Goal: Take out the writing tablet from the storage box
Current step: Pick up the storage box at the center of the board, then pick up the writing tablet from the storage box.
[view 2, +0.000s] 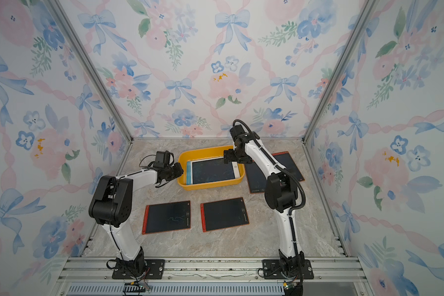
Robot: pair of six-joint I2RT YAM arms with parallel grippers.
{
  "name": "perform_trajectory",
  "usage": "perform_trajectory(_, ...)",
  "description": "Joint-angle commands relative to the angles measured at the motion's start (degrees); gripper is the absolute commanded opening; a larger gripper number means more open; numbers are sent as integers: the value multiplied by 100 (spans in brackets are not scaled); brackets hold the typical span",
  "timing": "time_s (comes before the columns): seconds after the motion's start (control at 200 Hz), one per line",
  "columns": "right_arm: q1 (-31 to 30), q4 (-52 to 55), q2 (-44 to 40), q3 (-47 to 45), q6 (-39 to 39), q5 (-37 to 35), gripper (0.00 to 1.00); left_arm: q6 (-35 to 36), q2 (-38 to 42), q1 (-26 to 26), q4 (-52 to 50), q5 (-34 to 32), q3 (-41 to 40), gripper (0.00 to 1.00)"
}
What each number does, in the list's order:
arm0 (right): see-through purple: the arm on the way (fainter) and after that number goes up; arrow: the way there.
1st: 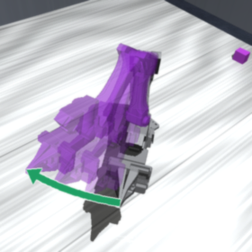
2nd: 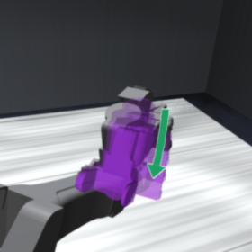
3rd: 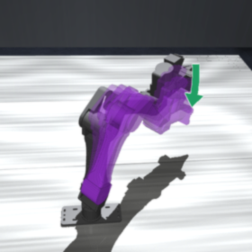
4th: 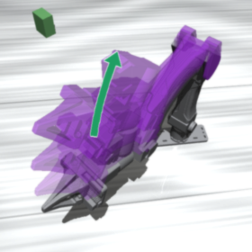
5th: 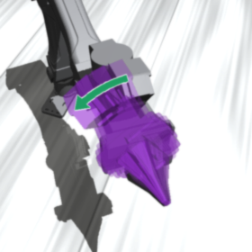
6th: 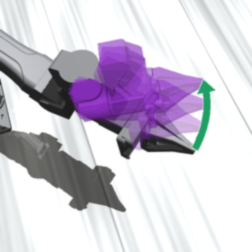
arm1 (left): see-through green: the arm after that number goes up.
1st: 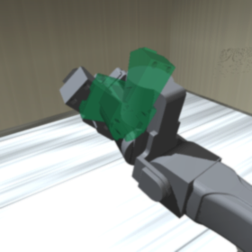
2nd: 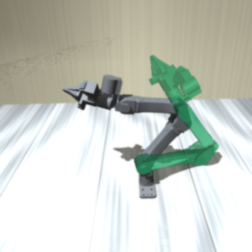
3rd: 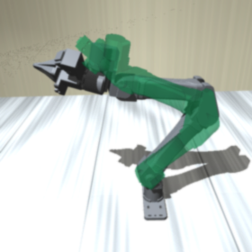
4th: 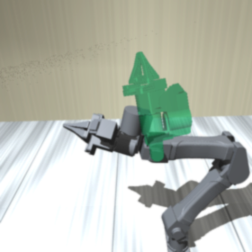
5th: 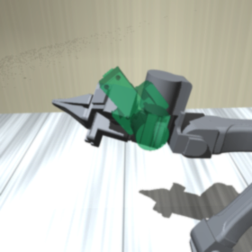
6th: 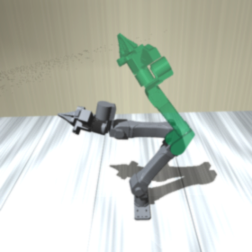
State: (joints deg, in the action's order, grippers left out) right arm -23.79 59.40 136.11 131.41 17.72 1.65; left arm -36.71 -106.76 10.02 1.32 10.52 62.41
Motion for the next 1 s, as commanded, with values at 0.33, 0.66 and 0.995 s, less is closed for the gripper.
perform_trajectory(0.33,-431,-88,-12,38,-267,-429,99,-707,656,7,2179,1048,-699,0)
perform_trajectory(0.66,-483,-10,147,64,-243,-780,99,-556,1227,73,2683,485,-1287,0)
perform_trajectory(0.995,-788,28,315,146,-195,-1701,98,-696,1351,226,2751,-124,-1407,0)
